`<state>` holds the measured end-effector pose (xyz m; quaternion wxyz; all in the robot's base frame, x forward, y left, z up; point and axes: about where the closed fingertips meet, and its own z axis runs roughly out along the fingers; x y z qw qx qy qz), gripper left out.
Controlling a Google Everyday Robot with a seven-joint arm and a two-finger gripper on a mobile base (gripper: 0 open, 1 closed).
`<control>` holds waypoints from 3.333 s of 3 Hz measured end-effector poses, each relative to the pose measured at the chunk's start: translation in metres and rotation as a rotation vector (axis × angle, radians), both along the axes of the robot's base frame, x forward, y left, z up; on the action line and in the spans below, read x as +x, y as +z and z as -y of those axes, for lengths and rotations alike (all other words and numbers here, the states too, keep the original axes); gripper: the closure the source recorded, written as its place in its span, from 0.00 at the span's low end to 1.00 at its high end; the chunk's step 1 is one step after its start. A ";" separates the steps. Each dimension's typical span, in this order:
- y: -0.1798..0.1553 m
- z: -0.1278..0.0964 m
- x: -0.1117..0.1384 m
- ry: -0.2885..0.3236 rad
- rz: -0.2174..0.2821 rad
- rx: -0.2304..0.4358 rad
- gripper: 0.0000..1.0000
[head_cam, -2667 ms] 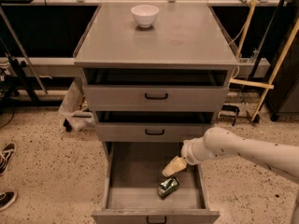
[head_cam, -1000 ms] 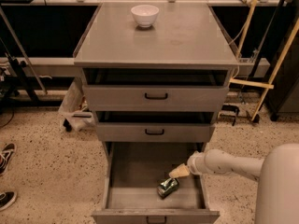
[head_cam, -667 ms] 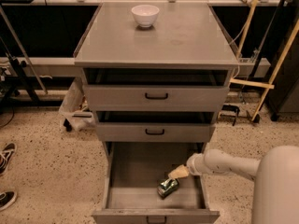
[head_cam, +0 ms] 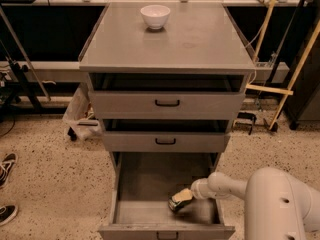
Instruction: Pick green can from bottom drawer and place on counter
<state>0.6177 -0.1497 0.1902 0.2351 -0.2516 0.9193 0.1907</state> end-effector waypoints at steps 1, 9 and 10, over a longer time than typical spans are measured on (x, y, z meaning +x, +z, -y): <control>-0.003 -0.001 -0.002 0.000 -0.004 0.001 0.00; -0.009 -0.002 -0.007 -0.020 0.007 0.059 1.00; 0.068 0.045 -0.017 -0.025 0.111 0.073 1.00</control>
Offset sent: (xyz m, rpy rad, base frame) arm -0.0067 0.0106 -0.0397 -0.0056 0.0604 0.0030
